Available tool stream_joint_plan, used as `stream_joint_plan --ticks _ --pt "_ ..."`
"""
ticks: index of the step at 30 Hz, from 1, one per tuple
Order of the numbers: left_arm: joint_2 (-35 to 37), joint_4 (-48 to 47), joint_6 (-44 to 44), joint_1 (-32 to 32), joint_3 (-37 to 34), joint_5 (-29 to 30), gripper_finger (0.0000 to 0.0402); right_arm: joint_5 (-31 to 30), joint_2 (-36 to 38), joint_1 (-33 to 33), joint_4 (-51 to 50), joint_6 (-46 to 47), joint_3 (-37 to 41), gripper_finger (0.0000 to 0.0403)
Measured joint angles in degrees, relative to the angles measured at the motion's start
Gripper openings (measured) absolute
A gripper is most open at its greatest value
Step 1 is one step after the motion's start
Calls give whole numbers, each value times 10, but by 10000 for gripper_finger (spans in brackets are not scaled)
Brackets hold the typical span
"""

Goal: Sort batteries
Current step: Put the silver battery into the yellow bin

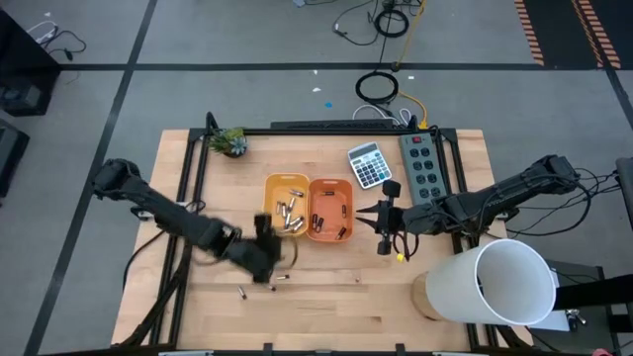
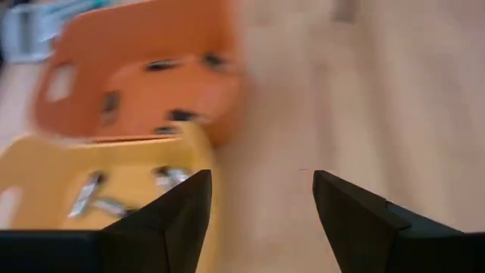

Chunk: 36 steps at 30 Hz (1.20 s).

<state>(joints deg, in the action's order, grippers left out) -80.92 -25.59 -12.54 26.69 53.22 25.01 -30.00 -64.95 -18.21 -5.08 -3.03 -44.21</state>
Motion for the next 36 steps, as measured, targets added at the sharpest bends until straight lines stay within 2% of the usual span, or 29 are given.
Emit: stream_joint_plan --ticks 5,11,17,27,29,31,36 --pt "-39 1 -34 91 2 -29 239 -2 0 -4 2 4 0 63" --pt "-104 -5 -141 139 2 -66 239 -2 0 -4 6 9 0 63" --pt "-158 7 -161 155 3 -70 239 -2 0 -4 10 8 0 63" --pt "-202 12 -172 138 4 -81 234 -3 0 -4 17 -1 0 63" --pt "-206 15 -174 131 4 -98 215 -3 0 -4 17 -1 0 63" --pt "-209 17 -183 125 5 -123 178 -2 0 -4 17 -1 0 63" --pt "-217 21 -181 119 6 -159 38 -2 0 -4 18 0 0 63"
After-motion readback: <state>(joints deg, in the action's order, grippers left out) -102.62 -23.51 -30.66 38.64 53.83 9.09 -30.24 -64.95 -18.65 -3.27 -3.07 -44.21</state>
